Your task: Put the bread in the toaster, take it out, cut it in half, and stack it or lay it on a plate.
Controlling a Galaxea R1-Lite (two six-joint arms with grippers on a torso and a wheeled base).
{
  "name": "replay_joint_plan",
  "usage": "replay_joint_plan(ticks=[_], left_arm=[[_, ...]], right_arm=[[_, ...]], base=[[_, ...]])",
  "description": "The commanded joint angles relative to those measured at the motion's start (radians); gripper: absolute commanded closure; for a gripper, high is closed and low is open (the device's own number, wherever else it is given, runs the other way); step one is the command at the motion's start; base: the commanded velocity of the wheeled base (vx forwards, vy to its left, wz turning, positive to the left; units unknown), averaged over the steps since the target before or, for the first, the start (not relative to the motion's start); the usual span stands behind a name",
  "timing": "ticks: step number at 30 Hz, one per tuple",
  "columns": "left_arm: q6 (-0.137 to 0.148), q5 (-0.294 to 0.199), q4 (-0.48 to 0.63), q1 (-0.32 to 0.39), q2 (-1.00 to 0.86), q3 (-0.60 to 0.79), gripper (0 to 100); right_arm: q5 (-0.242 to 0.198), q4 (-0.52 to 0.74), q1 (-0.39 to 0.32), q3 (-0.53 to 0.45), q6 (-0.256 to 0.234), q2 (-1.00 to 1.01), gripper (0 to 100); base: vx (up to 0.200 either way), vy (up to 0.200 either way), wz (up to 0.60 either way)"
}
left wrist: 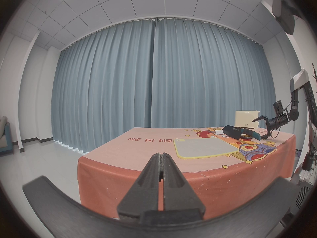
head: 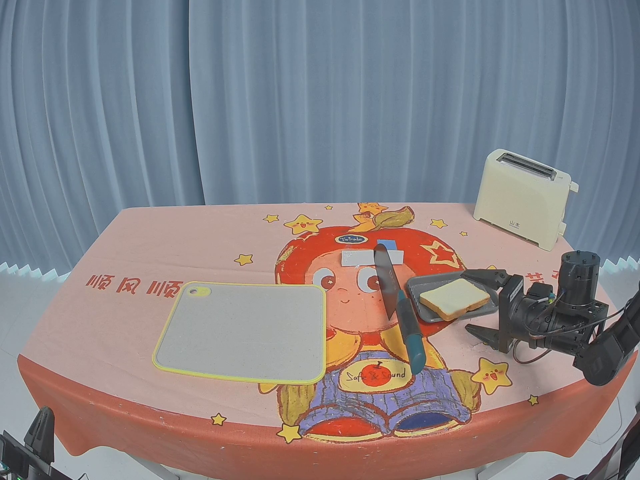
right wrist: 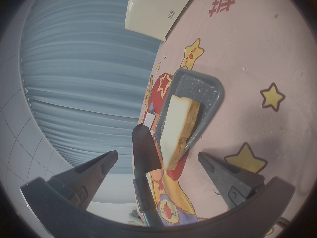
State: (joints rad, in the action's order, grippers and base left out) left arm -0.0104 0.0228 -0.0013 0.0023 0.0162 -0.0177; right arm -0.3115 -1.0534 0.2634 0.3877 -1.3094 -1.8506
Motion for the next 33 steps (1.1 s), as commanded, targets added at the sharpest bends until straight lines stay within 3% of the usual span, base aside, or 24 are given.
replay_joint_plan(ticks=[1, 7, 28, 29, 33], left_arm=[[0.000, 0.000, 0.000, 0.001, -0.004, 0.018, 100], [0.000, 0.000, 0.000, 0.001, -0.004, 0.018, 100], [0.000, 0.000, 0.000, 0.001, -0.005, 0.018, 100], [0.000, 0.000, 0.000, 0.002, -0.004, 0.018, 100], [0.000, 0.000, 0.000, 0.001, -0.004, 0.018, 100]], right_arm=[[-0.001, 0.000, 0.020, 0.002, -0.002, -0.001, 0], [0.000, 0.000, 0.059, 0.019, -0.028, -0.005, 0], [-0.001, 0.003, 0.068, 0.076, -0.054, -0.079, 0], [-0.001, 0.004, 0.068, 0.076, -0.062, -0.082, 100], [-0.001, 0.010, 0.069, 0.073, -0.100, -0.088, 100]], base=[[0.000, 0.000, 0.00], [0.000, 0.000, 0.00], [0.000, 0.000, 0.00], [0.000, 0.000, 0.00], [0.000, 0.000, 0.00]])
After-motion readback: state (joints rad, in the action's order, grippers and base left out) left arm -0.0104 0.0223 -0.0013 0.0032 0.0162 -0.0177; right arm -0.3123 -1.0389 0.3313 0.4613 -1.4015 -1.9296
